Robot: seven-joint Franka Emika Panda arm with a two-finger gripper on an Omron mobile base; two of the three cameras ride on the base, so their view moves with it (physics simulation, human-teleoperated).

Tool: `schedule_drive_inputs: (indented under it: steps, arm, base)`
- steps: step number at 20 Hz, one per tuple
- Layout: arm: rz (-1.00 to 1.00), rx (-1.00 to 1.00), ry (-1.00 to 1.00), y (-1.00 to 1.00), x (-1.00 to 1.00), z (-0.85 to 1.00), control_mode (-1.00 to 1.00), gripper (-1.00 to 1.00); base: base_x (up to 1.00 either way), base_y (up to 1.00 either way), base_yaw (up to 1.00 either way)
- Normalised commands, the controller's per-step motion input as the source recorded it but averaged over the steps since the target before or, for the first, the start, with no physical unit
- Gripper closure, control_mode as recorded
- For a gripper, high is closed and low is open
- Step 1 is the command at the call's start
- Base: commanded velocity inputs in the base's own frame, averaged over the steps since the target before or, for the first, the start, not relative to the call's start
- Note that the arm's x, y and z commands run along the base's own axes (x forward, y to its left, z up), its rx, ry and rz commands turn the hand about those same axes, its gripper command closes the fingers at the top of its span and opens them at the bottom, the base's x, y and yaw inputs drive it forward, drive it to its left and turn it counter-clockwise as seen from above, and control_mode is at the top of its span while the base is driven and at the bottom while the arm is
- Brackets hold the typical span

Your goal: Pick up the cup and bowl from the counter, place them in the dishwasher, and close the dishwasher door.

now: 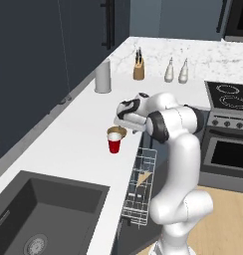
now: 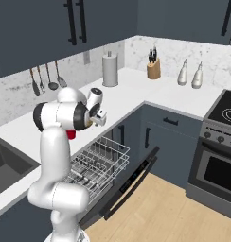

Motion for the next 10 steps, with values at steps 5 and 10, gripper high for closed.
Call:
schedule_drive_inputs:
  steps: [5,10]
  arm:
    - [-0.02,-0.02,0.03,0.05,0.21,-0.4,-1.0,-1.0]
    - [-0.04,-0.05,0.0,0.25,0.09,-0.42,-1.0,1.0]
  base:
    - [0.0,0.0,0.0]
    - [0.0,0.0,0.0]
